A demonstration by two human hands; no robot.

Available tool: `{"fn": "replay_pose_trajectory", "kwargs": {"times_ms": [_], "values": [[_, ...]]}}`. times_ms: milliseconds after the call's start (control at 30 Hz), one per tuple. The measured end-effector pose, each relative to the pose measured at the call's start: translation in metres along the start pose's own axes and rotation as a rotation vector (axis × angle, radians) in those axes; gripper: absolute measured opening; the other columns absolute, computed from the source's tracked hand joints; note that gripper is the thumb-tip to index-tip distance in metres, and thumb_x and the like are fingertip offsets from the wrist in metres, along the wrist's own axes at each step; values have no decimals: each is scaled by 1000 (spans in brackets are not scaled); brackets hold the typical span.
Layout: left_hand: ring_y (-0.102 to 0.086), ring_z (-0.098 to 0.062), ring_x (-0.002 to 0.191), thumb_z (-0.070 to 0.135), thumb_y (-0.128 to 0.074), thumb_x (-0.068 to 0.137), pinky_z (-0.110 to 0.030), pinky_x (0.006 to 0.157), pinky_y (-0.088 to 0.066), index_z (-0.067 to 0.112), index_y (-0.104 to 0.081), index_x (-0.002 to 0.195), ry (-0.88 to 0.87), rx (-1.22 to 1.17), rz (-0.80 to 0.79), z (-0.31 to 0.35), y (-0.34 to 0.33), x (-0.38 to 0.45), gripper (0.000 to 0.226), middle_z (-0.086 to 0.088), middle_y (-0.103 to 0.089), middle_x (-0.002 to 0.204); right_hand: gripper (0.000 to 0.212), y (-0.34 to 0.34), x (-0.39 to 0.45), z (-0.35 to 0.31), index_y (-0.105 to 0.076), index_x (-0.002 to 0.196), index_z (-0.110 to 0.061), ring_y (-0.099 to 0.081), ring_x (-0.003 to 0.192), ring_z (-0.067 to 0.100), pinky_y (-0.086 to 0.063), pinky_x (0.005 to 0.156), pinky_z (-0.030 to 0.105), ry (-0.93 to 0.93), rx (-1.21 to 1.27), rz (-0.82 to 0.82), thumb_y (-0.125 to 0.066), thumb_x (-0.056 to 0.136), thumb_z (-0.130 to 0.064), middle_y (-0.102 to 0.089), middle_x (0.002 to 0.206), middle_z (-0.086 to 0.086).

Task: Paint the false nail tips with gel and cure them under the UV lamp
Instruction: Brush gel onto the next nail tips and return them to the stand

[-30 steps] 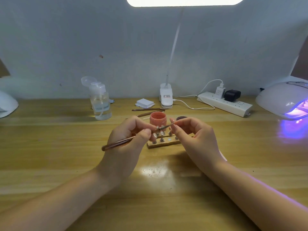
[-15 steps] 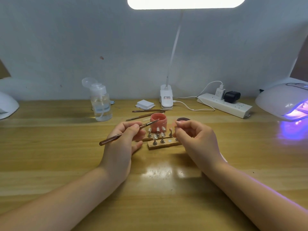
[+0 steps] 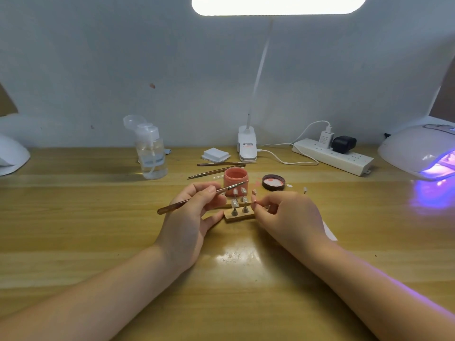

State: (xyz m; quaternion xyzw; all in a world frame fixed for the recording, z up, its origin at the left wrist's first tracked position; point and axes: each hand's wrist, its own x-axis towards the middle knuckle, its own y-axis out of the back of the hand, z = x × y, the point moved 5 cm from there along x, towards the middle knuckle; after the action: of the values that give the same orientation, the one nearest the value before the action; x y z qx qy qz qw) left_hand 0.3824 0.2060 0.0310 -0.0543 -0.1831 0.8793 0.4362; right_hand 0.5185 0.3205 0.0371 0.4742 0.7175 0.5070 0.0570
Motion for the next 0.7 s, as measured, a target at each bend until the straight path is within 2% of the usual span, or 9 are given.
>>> {"fn": "replay_pose_trajectory", "kwargs": {"times_ms": [167, 267, 433, 567, 700], "values": [[-66, -11, 81, 8, -53, 95, -50, 97, -48, 17, -69, 85, -17, 18, -1, 1, 0, -1, 21, 3, -69, 77, 26, -5, 4, -1, -74, 99, -30, -62, 86, 18, -49, 68, 30, 24, -116, -44, -53, 93, -44, -72, 88, -5], [-65, -12, 83, 8, -53, 95, -52, 99, -47, 17, -69, 85, -24, 25, -9, 1, 0, -2, 21, 3, -69, 78, 30, -5, 5, 0, -73, 99, -28, -62, 85, 19, -51, 68, 31, 26, -171, -55, -51, 94, -47, -71, 87, -3], [-65, -11, 82, 9, -53, 95, -54, 99, -47, 25, -74, 76, -45, 41, -29, 3, 0, -4, 32, 4, -69, 78, 36, 0, -1, -4, -73, 91, -26, -63, 81, 18, -45, 59, 25, 79, -284, 9, -50, 90, -54, -70, 80, -5], [-67, -10, 80, 9, -53, 95, -56, 99, -45, 26, -74, 74, -50, 36, -45, 4, -1, -5, 34, 4, -69, 78, 36, -3, -4, -10, -73, 95, -31, -63, 81, 15, -51, 64, 27, 101, -259, -12, -48, 90, -56, -71, 82, -7], [-66, -14, 84, 9, -54, 94, -56, 98, -46, 23, -73, 78, -44, 36, -55, 3, -3, -6, 28, 2, -70, 81, 33, -7, -4, -15, -73, 100, -32, -63, 86, 16, -50, 64, 27, 123, -260, -27, -47, 92, -52, -71, 85, -6]]}}
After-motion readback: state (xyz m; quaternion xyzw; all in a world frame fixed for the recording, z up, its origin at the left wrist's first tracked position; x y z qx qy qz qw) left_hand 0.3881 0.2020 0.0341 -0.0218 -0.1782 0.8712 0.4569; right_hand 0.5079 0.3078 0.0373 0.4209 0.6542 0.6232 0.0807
